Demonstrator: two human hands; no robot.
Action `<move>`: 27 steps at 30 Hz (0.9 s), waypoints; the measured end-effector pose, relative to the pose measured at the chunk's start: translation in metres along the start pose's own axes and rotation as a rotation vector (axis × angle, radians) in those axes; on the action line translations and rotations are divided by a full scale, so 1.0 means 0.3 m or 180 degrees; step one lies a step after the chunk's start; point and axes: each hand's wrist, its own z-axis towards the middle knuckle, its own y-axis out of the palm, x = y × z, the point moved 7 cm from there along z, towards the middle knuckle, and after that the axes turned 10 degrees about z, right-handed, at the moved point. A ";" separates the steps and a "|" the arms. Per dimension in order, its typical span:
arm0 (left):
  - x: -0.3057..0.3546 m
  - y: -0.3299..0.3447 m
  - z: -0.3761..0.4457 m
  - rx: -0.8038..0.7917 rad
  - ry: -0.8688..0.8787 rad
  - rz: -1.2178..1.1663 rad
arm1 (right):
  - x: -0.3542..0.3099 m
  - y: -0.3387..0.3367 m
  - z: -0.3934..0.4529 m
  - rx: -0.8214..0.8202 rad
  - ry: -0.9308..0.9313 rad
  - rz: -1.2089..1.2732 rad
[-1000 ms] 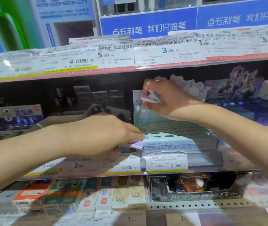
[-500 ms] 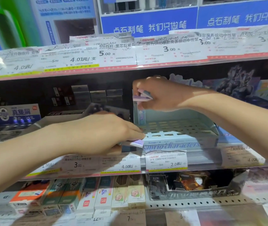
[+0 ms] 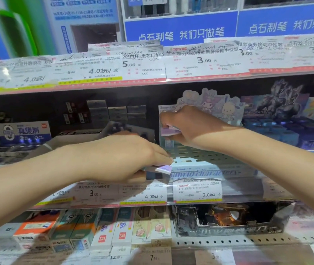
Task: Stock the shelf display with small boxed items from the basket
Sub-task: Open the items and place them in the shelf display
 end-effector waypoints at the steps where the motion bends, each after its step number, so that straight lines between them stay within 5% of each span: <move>1: -0.002 0.004 0.003 0.0012 -0.0046 0.0030 | -0.007 0.002 0.001 0.0014 -0.0032 -0.0056; 8: 0.007 -0.037 -0.016 0.0159 -0.0148 -0.0343 | 0.002 -0.005 -0.012 0.0405 -0.0278 0.0014; 14: -0.059 -0.050 -0.038 0.0705 -0.1099 -0.1126 | 0.013 -0.014 -0.018 0.0521 -0.0248 0.0358; 21: -0.094 -0.048 0.006 0.0312 -0.1817 -0.1189 | 0.026 0.030 0.016 0.0172 -0.0378 -0.0030; 27: -0.153 -0.001 0.047 0.0366 -0.2315 -0.2347 | 0.022 -0.009 0.006 0.0517 -0.0512 0.0518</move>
